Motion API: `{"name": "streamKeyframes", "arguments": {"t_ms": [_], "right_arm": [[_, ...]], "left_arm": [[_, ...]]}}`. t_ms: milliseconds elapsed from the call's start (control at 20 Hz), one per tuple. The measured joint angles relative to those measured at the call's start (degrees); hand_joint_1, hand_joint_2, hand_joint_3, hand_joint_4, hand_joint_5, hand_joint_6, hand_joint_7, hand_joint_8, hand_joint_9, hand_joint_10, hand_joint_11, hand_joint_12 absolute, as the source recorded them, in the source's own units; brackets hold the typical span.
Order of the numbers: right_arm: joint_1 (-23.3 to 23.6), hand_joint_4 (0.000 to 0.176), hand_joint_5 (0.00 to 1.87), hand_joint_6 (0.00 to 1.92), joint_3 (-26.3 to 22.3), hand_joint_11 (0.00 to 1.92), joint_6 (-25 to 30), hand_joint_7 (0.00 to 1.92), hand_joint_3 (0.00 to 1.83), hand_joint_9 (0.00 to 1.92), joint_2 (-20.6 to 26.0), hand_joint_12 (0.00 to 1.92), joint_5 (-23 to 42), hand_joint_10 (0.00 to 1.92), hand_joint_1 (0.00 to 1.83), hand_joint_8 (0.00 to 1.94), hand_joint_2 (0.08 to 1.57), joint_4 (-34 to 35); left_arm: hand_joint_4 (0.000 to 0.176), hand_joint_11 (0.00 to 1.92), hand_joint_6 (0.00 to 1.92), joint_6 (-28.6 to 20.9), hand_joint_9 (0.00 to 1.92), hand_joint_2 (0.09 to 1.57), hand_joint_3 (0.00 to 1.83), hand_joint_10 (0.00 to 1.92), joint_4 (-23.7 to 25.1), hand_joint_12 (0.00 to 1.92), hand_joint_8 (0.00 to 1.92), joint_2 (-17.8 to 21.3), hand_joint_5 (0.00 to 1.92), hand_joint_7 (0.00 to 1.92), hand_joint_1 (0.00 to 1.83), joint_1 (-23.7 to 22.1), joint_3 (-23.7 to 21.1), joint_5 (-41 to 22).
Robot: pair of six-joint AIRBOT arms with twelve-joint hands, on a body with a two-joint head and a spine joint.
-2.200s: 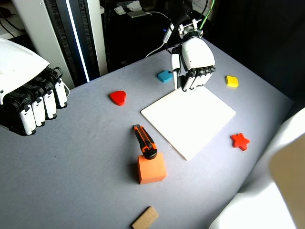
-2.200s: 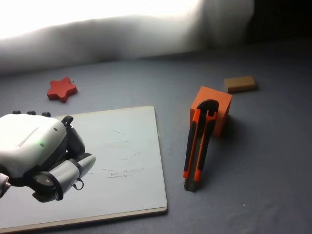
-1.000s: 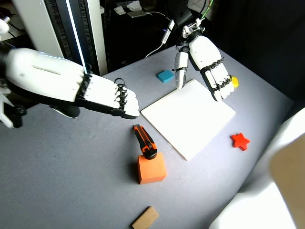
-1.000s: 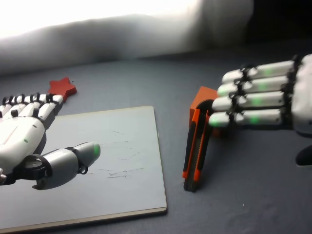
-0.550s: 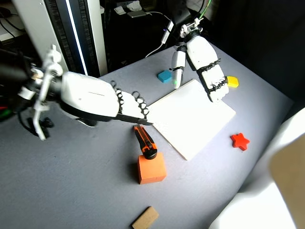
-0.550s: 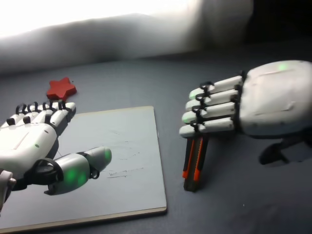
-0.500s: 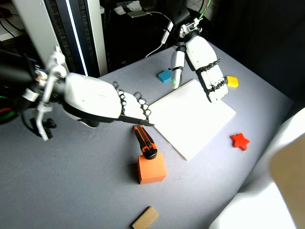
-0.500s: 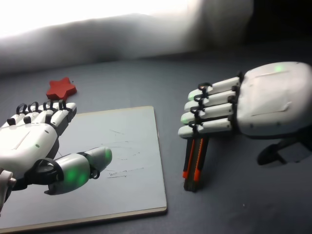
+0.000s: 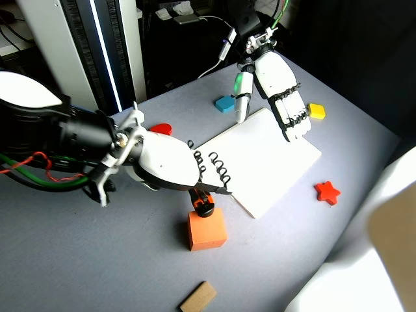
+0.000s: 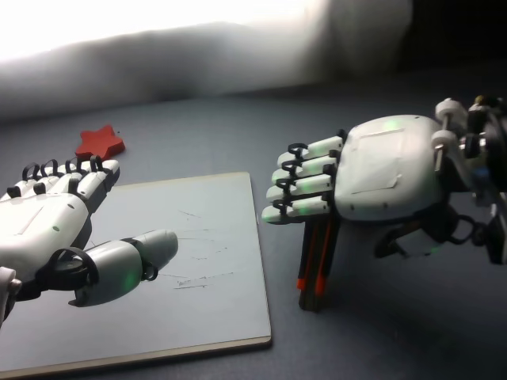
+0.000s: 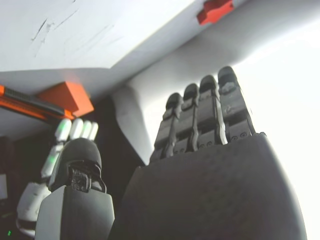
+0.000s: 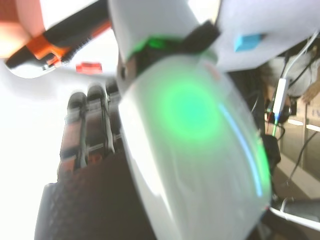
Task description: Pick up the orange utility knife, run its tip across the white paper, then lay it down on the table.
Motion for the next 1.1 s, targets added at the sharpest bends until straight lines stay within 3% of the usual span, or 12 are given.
{"name": "streamKeyframes", "arguments": {"t_ms": [200, 650, 800, 850, 1100], "right_arm": [[-0.72, 0.000, 0.00, 0.00, 1.84, 0.00, 0.02, 0.00, 0.00, 0.00, -2.49, 0.00, -1.16, 0.00, 1.13, 0.00, 1.06, -0.07], [-2.73, 0.000, 0.00, 0.00, 5.16, 0.01, 0.09, 0.00, 0.01, 0.00, -6.69, 0.00, -1.90, 0.00, 1.13, 0.00, 1.07, -0.07], [-3.48, 0.000, 0.00, 0.00, 6.62, 0.00, 0.09, 0.00, 0.02, 0.00, -7.50, 0.00, -2.40, 0.00, 1.10, 0.00, 1.11, -0.20], [-3.56, 0.000, 0.00, 0.00, 6.99, 0.02, 0.07, 0.00, 0.03, 0.00, -7.67, 0.01, -2.38, 0.00, 1.08, 0.00, 1.13, -0.20], [-3.93, 0.000, 0.00, 0.00, 7.26, 0.01, -0.02, 0.00, 0.03, 0.00, -8.31, 0.01, -3.30, 0.00, 1.12, 0.00, 1.14, -0.04]], "left_arm": [[0.000, 0.02, 0.00, 0.09, 0.00, 1.20, 0.01, 0.00, -0.02, 0.01, 0.00, -0.28, 0.00, 0.00, 0.00, 0.00, 0.11, -0.07], [0.000, 0.00, 0.00, 0.00, 0.00, 1.21, 0.00, 0.00, 0.02, 0.07, 0.00, -1.29, 0.00, 0.00, 0.00, 0.04, 0.46, 0.11], [0.000, 0.00, 0.00, 0.00, 0.00, 1.21, 0.00, 0.00, -0.04, 0.02, 0.00, -1.31, 0.00, 0.00, 0.00, 0.04, 0.46, 0.11], [0.000, 0.00, 0.00, 0.00, 0.00, 1.21, 0.00, 0.00, 0.00, 0.13, 0.00, -1.31, 0.00, 0.00, 0.00, 0.04, 0.39, 0.07], [0.000, 0.00, 0.00, -0.02, 0.00, 1.22, 0.00, 0.00, 0.00, 0.11, 0.00, -1.31, 0.00, 0.00, 0.00, 0.04, 0.33, 0.07]]}}
